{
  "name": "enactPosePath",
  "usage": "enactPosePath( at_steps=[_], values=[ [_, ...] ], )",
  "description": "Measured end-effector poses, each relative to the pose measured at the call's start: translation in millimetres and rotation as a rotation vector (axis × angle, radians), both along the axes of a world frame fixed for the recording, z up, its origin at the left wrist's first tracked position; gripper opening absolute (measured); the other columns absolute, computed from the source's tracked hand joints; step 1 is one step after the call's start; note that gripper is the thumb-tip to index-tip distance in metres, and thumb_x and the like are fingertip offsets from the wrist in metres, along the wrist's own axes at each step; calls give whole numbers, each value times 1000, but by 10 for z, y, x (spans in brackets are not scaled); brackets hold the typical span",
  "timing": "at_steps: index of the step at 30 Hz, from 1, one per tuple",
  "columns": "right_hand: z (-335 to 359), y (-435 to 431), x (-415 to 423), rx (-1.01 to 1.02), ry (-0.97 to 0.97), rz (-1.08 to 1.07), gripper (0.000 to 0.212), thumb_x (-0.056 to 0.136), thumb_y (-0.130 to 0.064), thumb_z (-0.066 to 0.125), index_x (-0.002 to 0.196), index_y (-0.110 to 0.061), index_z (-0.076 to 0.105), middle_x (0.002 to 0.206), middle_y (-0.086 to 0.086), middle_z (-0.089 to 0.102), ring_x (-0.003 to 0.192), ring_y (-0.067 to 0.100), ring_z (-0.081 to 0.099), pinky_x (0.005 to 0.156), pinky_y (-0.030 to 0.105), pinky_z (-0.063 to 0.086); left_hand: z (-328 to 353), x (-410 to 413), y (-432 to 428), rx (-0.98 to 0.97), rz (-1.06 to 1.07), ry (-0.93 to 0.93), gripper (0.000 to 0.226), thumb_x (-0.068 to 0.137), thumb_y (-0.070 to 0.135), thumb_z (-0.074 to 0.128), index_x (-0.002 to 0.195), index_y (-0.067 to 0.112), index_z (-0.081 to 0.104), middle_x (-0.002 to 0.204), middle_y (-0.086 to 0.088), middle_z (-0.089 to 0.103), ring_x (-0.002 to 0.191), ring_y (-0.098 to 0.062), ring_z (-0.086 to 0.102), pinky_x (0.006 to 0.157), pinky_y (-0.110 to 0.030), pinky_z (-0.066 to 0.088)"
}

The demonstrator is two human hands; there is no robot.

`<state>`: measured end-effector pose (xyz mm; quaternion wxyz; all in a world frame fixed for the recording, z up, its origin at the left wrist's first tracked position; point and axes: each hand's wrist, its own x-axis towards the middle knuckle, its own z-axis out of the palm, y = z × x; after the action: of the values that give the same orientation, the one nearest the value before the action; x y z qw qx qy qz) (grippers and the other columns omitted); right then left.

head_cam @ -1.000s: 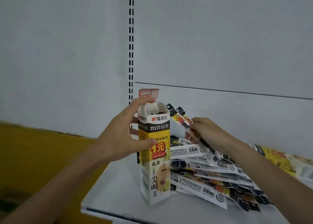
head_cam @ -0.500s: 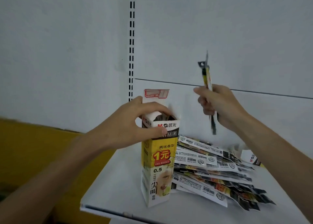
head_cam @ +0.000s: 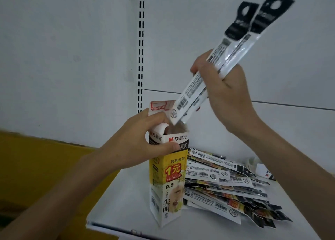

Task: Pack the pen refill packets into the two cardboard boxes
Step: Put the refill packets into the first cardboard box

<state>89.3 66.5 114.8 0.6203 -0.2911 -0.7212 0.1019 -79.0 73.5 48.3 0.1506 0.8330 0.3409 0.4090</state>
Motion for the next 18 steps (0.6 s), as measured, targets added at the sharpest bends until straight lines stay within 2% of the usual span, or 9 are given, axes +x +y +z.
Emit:
enactPosePath(
  at_steps=[2, 4, 8, 10, 13, 14, 16, 18],
  values=[
    [-57, 8, -3, 64, -119, -12, 28, 92, -6, 44, 76, 14, 52, 67, 28, 48, 55, 22, 47, 44, 20, 41, -4, -33, -14, 16, 54, -24, 29, 57, 61, 71, 70, 44, 51, 91, 13, 57, 95, -10, 57, 61, -35, 56],
    [-93, 26, -7, 75, -252, -21, 32, 90, -10, 44, 76, 18, 51, 68, 32, 50, 60, 29, 45, 51, 30, 39, 3, -38, -36, 16, 66, -29, 31, 53, 64, 72, 69, 48, 51, 90, 10, 58, 94, -10, 58, 64, -37, 56],
    [-175, 82, -39, -39, -546, -45, 27, 89, -17, 51, 78, 6, 61, 68, 17, 61, 61, 22, 54, 58, 31, 44, -6, -20, -70, 30, 38, -15, 22, 61, 68, 63, 79, 57, 53, 93, 13, 59, 92, -6, 58, 67, -32, 56],
    [-234, 97, -47, -137, -633, -86, 20, 88, -20, 56, 79, -4, 66, 72, 7, 66, 65, 16, 60, 60, 33, 50, 0, 2, -107, -58, 7, -141, 22, 76, 67, 47, 81, 49, 59, 95, 16, 62, 92, -4, 60, 64, -24, 56],
    [-300, 77, -43, -329, -585, -74, 19, 86, -29, 61, 73, -16, 66, 70, -3, 67, 60, 7, 59, 54, 23, 46, 23, 6, -133, -278, 10, -373, 39, 85, 47, 40, 73, 22, 67, 90, 7, 68, 85, -5, 65, 59, -23, 55],
    [-315, 74, -36, -369, -575, -74, 20, 85, -36, 61, 78, -19, 69, 77, -3, 69, 65, 6, 62, 58, 24, 48, 33, 0, -125, -303, 22, -385, 36, 90, 36, 43, 71, 19, 68, 88, 5, 69, 85, -7, 66, 59, -25, 56],
    [-326, 82, 10, -364, -587, -120, 36, 79, -53, 58, 92, -22, 71, 96, -4, 70, 85, 8, 63, 75, 28, 51, 45, -12, -121, -327, 30, -368, 29, 91, 19, 49, 69, 21, 68, 87, 6, 69, 84, -6, 65, 59, -25, 56],
    [-323, 99, 68, -359, -617, -116, 52, 70, -64, 56, 104, -26, 67, 112, -8, 62, 102, 7, 57, 89, 34, 48, 28, -25, -117, -324, 32, -336, 22, 89, 13, 50, 77, 22, 66, 93, 9, 67, 83, -2, 64, 57, -21, 54]
  ],
)
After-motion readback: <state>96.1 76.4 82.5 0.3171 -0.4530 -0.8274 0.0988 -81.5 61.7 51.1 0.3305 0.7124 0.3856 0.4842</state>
